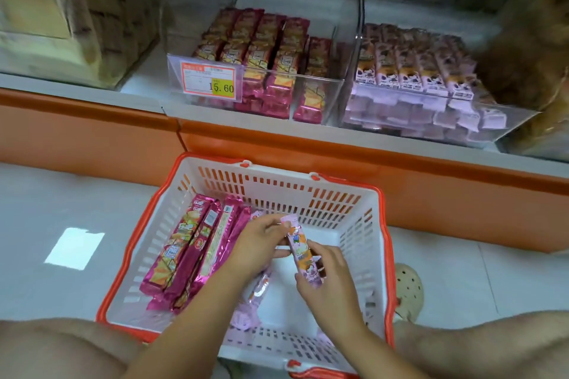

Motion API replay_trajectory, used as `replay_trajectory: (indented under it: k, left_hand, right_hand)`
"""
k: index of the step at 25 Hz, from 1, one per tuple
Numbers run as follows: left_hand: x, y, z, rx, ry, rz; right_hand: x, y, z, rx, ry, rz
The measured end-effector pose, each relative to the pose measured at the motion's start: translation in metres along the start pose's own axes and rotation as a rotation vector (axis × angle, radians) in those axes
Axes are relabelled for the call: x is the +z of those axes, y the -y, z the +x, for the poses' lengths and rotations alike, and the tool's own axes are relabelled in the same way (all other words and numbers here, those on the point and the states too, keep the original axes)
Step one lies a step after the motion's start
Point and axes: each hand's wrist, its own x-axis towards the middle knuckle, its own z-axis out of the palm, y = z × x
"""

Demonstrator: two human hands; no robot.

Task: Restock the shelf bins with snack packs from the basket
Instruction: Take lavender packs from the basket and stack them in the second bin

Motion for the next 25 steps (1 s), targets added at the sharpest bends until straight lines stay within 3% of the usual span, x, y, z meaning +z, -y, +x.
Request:
replay_trajectory:
  k: [13,16,19,22,25]
  left_hand:
    - [0.014,-0.031,-0.021,0.082,-0.048,-0.049]
    - [0.026,-0.077,-0.030,0.278,-0.056,-0.055]
    - [0.037,-0.143,-0.041,0.634,-0.125,0.063]
    - [0.048,-0.196,-0.034,0.899,-0.228,0.419]
    - [0.062,-0.223,-0.009,0.923,-0.342,0.707]
  right_hand:
    - [-0.019,0.021,-0.003,-0.001,-0.075,0.062]
    - [-0.054,0.052,0.013,-0.056,-0.238,0.155]
    - [-0.128,0.094,0.042,-0.199,-0.471,0.170]
    - [-0.214,0.119,0.076,-0.297,-0.644,0.021]
    - [-0.270,0.123,0.115,-0.171,-0.681,-0.261]
